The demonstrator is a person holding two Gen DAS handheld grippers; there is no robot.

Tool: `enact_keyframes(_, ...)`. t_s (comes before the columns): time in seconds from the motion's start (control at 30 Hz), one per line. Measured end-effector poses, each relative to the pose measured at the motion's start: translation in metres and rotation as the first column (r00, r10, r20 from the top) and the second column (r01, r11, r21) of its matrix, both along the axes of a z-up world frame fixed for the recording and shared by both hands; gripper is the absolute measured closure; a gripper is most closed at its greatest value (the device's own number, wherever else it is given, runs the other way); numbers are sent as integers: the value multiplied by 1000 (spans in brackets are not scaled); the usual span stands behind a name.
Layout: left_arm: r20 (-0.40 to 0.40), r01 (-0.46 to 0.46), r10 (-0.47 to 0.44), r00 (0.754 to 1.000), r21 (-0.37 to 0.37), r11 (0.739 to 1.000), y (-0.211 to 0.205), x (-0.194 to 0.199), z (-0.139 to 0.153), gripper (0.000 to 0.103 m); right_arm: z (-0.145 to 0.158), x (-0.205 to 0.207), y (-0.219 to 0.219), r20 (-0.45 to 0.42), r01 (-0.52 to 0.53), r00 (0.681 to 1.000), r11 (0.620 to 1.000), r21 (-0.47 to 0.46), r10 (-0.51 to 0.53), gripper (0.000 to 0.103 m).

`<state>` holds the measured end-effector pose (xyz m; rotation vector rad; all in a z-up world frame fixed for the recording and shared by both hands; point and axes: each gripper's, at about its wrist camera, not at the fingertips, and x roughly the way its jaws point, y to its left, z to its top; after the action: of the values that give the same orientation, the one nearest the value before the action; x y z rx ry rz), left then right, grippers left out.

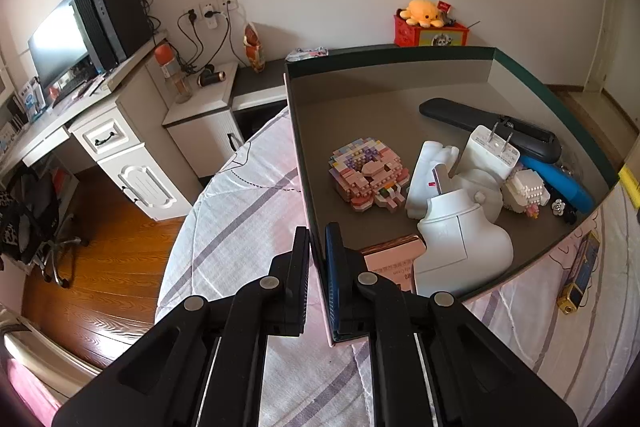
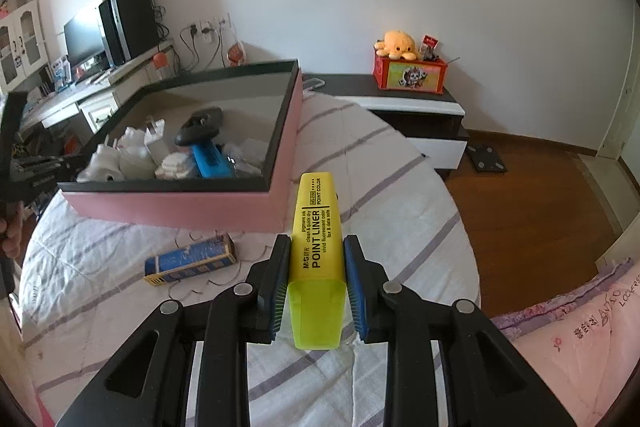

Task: Organize rigid objects
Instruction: 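Carry the yellow highlighter into the pink box and open the right tool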

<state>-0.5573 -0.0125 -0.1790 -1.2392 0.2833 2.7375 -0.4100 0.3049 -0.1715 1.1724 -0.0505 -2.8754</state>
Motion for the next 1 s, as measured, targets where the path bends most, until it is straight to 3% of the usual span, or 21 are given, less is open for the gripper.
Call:
enact_keyframes(0.43, -1, 11, -11, 1000, 0, 1000, 0, -1, 1, 96, 39, -16, -20, -75, -65, 995, 998, 3, 65, 76)
enact_keyframes(0.73, 1, 18, -18, 1000, 6, 1000, -2, -1, 1, 95, 33, -71, -57, -2, -192, 981, 981, 22, 192, 76)
enact_keyframes(1.0, 1, 25, -25, 1000, 5, 1000, -2, -1, 0, 95, 12, -107, -60, 85, -226, 971, 973, 49, 222, 76)
